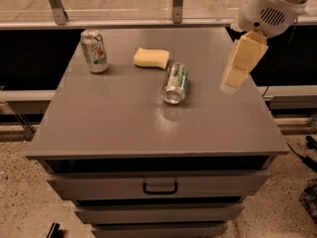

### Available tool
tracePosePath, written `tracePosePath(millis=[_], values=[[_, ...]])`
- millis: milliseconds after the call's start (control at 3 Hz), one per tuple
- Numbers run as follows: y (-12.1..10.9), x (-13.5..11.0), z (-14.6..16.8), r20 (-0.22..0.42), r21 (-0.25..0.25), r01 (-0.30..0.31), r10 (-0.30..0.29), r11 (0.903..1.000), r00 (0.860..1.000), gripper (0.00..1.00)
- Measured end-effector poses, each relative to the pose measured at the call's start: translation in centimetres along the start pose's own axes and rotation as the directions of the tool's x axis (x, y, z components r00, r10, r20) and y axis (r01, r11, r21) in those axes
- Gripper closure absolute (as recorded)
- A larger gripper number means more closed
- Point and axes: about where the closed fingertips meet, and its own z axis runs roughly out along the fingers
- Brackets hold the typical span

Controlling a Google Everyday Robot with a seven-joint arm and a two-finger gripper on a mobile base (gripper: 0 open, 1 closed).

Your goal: Place green can upright

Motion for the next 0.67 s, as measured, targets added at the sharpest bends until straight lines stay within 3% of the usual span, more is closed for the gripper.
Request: tracePosePath(millis=[667], values=[[-2.4, -1.8, 1.8, -0.004, 0.053, -0.078, 0.078, 0.9956, 0.997, 0.00]])
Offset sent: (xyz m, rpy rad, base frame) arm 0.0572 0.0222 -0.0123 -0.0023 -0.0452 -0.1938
